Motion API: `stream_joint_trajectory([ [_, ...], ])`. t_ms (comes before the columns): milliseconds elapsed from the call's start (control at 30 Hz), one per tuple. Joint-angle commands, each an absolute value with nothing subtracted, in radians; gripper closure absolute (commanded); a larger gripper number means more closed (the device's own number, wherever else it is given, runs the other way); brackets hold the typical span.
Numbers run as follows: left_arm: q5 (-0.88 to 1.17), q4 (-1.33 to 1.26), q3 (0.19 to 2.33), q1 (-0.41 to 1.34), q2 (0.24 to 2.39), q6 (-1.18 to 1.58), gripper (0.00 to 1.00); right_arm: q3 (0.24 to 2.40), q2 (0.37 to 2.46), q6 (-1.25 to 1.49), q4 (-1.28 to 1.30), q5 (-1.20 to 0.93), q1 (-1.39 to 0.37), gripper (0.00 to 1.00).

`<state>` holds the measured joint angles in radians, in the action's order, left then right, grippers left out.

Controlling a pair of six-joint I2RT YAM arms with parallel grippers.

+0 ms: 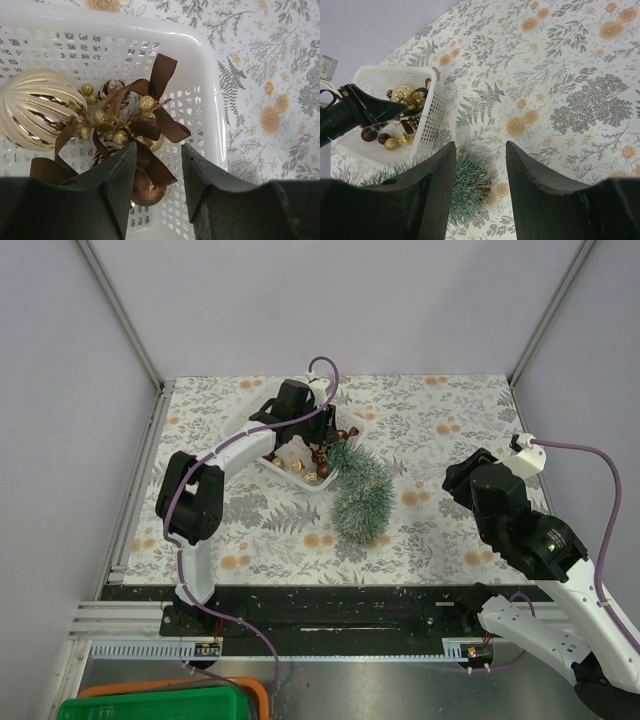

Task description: Decorate the small christmas tree

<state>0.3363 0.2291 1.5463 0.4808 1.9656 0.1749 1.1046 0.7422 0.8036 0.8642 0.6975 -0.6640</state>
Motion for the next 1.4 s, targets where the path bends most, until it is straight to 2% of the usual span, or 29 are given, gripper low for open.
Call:
stream_joint_trajectory([
  [0, 0.334, 0.161, 1.505, 0.483, 1.911, 0.140, 0.57, 1.117, 0.747, 0.782, 0.825, 0.730, -0.670, 0.48],
  [200, 0.322, 0.204, 1.534, 0.485, 1.942, 0.115, 0.63, 1.129, 0.732, 0.776, 0.822, 0.723, -0.670, 0.50],
  [233, 0.321, 0.206, 1.535, 0.486, 1.942, 0.114, 0.67, 1.129, 0.726, 0.776, 0.824, 0.723, -0.670, 0.50],
  [367, 0.333, 0.199, 1.528, 0.486, 1.919, 0.103, 0.96, 1.127, 0.710, 0.775, 0.822, 0.723, -0.670, 0.51],
  [400, 0.337, 0.204, 1.531, 0.486, 1.907, 0.098, 1.00, 1.129, 0.709, 0.775, 0.822, 0.723, -0.670, 0.51],
  [733, 0.373, 0.302, 1.566, 0.488, 1.770, 0.023, 1.00, 1.123, 0.686, 0.762, 0.798, 0.709, -0.669, 0.58],
  [933, 0.387, 0.328, 1.531, 0.489, 1.710, -0.024, 1.00, 1.115, 0.667, 0.762, 0.798, 0.698, -0.670, 0.58],
  [967, 0.380, 0.333, 1.520, 0.489, 1.713, -0.026, 0.88, 1.114, 0.664, 0.762, 0.796, 0.698, -0.669, 0.58],
  [1000, 0.376, 0.344, 1.514, 0.491, 1.727, -0.037, 0.53, 1.111, 0.661, 0.762, 0.798, 0.695, -0.670, 0.57],
  [1033, 0.370, 0.368, 1.519, 0.495, 1.747, -0.052, 0.36, 1.106, 0.658, 0.762, 0.798, 0.695, -0.670, 0.57],
  [1067, 0.356, 0.388, 1.526, 0.500, 1.765, -0.063, 0.29, 1.104, 0.658, 0.761, 0.796, 0.693, -0.670, 0.57],
  [1100, 0.345, 0.399, 1.531, 0.503, 1.785, -0.075, 0.25, 1.100, 0.658, 0.762, 0.796, 0.693, -0.669, 0.56],
  [1167, 0.324, 0.400, 1.539, 0.506, 1.825, -0.086, 0.24, 1.097, 0.661, 0.761, 0.790, 0.692, -0.669, 0.56],
  [1367, 0.273, 0.402, 1.568, 0.508, 1.916, -0.124, 0.32, 1.091, 0.683, 0.752, 0.773, 0.699, -0.670, 0.54],
])
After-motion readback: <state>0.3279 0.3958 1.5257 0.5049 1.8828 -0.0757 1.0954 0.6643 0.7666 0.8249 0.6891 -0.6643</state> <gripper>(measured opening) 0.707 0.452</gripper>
